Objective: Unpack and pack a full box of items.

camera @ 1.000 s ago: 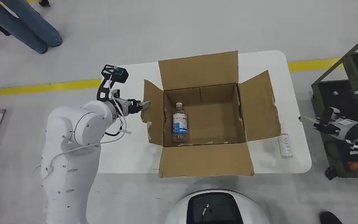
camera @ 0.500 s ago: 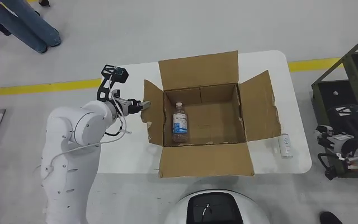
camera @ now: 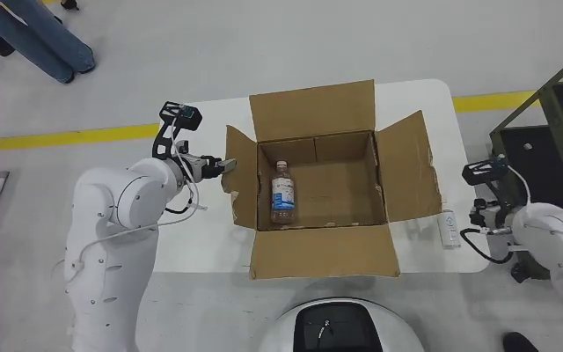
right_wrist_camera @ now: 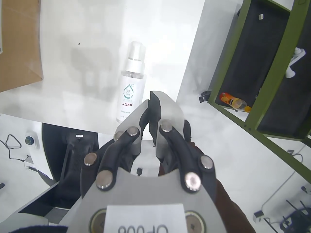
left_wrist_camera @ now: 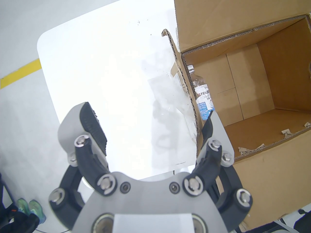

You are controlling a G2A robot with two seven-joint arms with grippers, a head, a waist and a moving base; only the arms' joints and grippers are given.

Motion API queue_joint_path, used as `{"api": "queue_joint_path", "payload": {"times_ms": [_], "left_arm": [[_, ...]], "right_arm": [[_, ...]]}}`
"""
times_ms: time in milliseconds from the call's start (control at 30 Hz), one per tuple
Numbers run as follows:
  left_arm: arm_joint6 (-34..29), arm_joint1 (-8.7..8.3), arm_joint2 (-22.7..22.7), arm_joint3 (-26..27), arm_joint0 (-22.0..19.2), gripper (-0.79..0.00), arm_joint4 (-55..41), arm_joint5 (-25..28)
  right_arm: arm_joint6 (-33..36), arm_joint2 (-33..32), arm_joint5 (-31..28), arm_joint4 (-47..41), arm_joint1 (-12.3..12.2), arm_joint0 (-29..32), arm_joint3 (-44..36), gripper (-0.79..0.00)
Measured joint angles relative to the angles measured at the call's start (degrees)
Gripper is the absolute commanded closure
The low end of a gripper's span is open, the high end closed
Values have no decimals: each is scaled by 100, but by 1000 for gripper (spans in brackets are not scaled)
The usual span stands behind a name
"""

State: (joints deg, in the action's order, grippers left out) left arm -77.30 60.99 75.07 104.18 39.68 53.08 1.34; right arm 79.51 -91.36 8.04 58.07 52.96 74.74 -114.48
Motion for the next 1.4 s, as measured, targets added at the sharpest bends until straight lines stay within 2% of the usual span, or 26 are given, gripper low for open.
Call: {"api": "queue_joint_path", "payload": {"times_ms": [267,367,500,567,733,933,1000,1033,1200,1233,1267,1300,1400], "left_arm": [[0,0,0,0,0,-785,0,0],[0,0,0,0,0,-785,0,0],[0,0,0,0,0,-785,0,0],[0,0,0,0,0,-785,0,0],[0,0,0,0,0,-785,0,0],[0,0,0,0,0,-785,0,0],[0,0,0,0,0,-785,0,0],[0,0,0,0,0,-785,0,0],[0,0,0,0,0,-785,0,0],[0,0,0,0,0,-785,0,0],[0,0,0,0,0,-785,0,0],[0,0,0,0,0,-785,0,0],[0,0,0,0,0,-785,0,0]], "right_arm": [[27,812,130,-44,92,-640,875,-299],[7,978,188,-15,117,-729,1001,-360],[-17,1065,265,-11,138,-760,1078,-391],[-47,1085,285,-40,146,-747,1121,-449],[-127,1130,275,-121,164,-708,1212,-471],[-149,1132,296,-88,171,-667,1287,-570],[-179,1132,295,-90,176,-660,1327,-665],[-192,1134,295,-96,178,-660,1347,-671],[-260,1169,297,-165,197,-685,1452,-594],[-273,1178,292,-168,200,-689,1468,-517],[-289,1192,284,-173,204,-697,1492,-496],[-297,1204,277,-175,207,-703,1508,-416],[-314,1251,272,-175,218,-715,1535,-391]]}}
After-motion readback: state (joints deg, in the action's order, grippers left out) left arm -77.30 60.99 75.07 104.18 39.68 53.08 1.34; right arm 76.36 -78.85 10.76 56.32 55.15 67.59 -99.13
